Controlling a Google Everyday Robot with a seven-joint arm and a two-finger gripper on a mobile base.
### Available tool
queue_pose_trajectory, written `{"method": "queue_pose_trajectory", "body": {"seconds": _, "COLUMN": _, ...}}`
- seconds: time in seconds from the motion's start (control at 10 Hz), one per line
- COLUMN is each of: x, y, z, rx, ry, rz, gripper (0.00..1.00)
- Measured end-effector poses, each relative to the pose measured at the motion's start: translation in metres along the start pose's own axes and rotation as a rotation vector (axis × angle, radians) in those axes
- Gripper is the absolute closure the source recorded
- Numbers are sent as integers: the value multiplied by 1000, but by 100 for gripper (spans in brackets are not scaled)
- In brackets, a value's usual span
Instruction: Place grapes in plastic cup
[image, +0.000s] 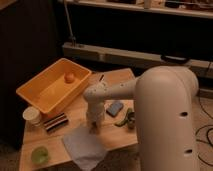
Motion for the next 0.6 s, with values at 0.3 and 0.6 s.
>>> {"method": "queue_pose_trajectory", "body": {"seconds": 0.3, "x": 6, "y": 9, "z": -10, "rx": 10, "ry": -69, "rz": -23, "gripper": 98}}
{"method": "queue_pose_trajectory", "body": {"seconds": 0.6, "x": 5, "y": 9, "z": -13, "rx": 31, "ry": -93, "rz": -26, "gripper": 100}}
